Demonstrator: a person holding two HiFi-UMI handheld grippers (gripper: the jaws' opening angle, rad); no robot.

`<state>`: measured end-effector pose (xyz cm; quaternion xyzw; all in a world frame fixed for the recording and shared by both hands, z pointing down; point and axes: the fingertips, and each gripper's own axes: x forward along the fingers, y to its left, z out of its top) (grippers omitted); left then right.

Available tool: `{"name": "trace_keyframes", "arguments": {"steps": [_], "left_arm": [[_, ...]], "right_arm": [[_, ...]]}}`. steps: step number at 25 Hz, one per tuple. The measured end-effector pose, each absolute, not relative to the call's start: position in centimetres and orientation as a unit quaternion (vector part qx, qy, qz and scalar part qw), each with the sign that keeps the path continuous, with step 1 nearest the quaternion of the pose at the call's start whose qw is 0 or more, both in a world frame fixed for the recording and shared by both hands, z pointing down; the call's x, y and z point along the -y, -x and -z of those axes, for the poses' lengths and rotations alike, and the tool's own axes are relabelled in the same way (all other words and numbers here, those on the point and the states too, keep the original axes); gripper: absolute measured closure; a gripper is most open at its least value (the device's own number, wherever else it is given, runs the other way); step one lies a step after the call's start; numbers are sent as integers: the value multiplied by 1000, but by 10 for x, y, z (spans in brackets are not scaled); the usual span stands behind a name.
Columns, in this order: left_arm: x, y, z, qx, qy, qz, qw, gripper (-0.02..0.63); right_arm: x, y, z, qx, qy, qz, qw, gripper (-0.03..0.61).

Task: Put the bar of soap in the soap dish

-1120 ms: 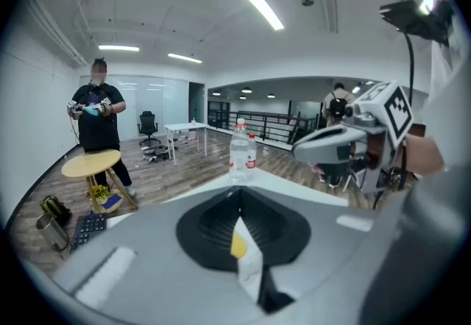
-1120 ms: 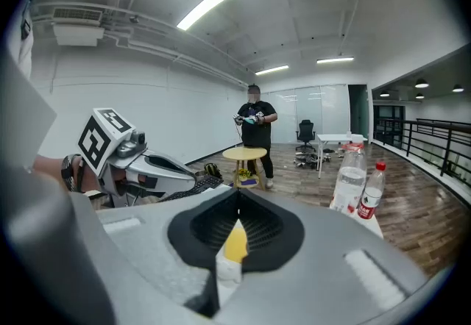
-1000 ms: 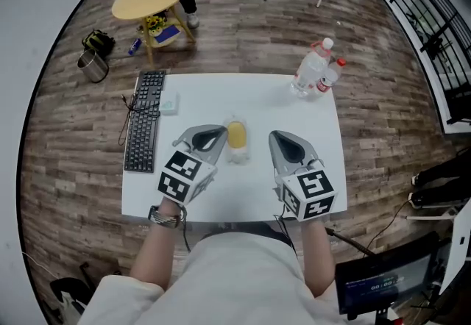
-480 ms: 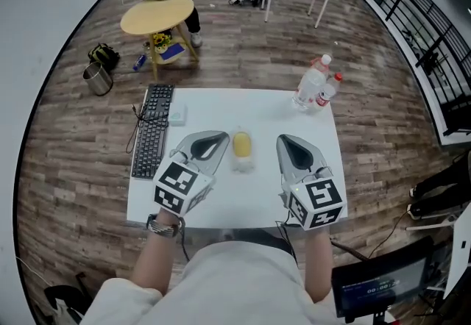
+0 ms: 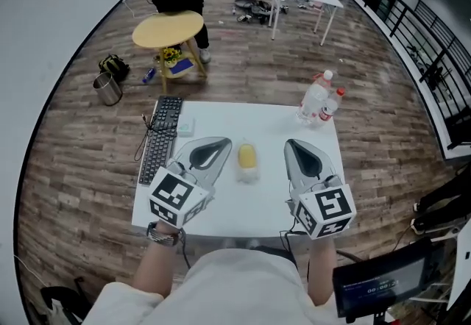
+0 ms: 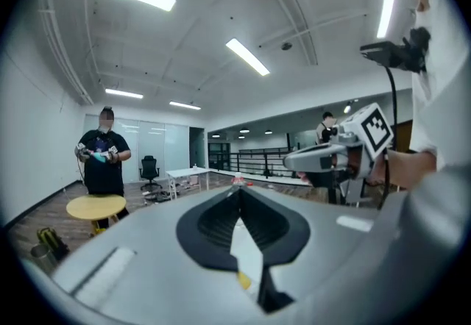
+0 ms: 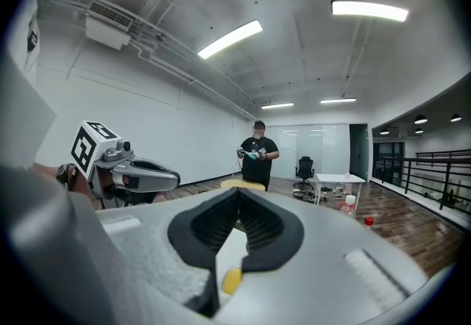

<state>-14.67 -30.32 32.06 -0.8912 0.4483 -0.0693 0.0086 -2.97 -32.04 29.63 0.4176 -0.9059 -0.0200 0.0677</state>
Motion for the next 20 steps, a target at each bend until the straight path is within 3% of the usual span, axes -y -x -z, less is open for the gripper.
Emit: {"name": "trace_keyframes", "arguments": {"steps": [8, 20], "left_arm": [[306, 138, -284, -490, 869, 24, 69, 606], [316, 148, -292, -521, 851, 35, 58, 606]], "right_arm": [[322, 13, -287, 910, -410, 33, 56, 575], [330, 15, -280, 909, -413, 46, 48, 575]]}}
